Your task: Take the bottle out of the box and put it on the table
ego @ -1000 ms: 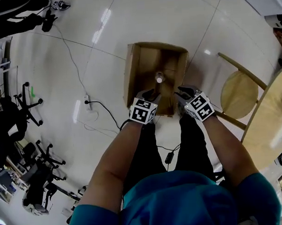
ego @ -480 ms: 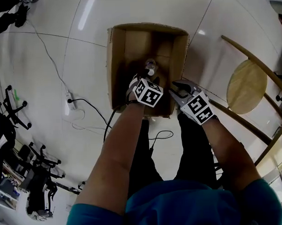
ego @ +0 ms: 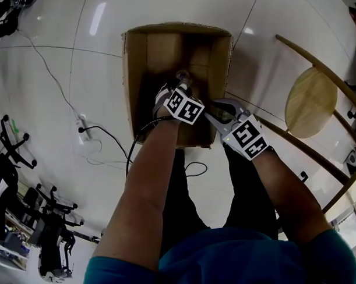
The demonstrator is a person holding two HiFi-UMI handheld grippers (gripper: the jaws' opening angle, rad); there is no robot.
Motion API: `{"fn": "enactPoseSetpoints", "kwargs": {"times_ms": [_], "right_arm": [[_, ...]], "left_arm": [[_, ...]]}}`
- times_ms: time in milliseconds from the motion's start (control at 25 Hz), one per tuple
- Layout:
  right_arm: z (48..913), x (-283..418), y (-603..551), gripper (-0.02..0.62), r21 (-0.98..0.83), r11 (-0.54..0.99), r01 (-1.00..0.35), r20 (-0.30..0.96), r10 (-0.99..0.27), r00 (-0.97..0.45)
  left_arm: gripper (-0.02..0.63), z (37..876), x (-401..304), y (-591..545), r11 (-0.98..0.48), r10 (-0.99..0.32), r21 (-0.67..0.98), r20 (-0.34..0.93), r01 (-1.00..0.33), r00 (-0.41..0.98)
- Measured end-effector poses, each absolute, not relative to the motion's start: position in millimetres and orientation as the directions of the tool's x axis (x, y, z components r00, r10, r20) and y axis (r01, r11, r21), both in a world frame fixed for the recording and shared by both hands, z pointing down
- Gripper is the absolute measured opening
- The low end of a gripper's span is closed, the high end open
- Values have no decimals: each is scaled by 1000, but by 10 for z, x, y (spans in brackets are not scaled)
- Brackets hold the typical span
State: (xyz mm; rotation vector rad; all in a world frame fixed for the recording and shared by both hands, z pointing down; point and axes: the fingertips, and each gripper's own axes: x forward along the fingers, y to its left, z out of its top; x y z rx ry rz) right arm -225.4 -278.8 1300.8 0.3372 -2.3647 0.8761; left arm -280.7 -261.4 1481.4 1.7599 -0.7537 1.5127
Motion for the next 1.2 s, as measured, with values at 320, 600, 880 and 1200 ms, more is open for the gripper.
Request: {"fn": "enactPoseSetpoints", "kwargs": {"times_ms": [320, 600, 880, 1200], "right_arm": [[12789, -2224, -2791, 115, -493, 767, -411, 614, -28, -789], [12129, -2261, -2951, 115, -459, 796, -395, 606, -45, -794], [10461, -2200, -3188, 114, -411, 841, -353, 584, -54, -810], [7668, -2145, -3415, 114, -328, 899, -291, 549, -70, -833]], "left_arm": [[153, 14507, -2954, -2589, -582, -26, 87, 992, -809, 125], [152, 13640, -3001, -2533, -587, -69, 95, 984, -804, 167], [152, 11818, -2787, -2697, -619, -108, 83, 976, -781, 190], [152, 8930, -2681, -3063, -623, -235, 51, 940, -781, 249]]}}
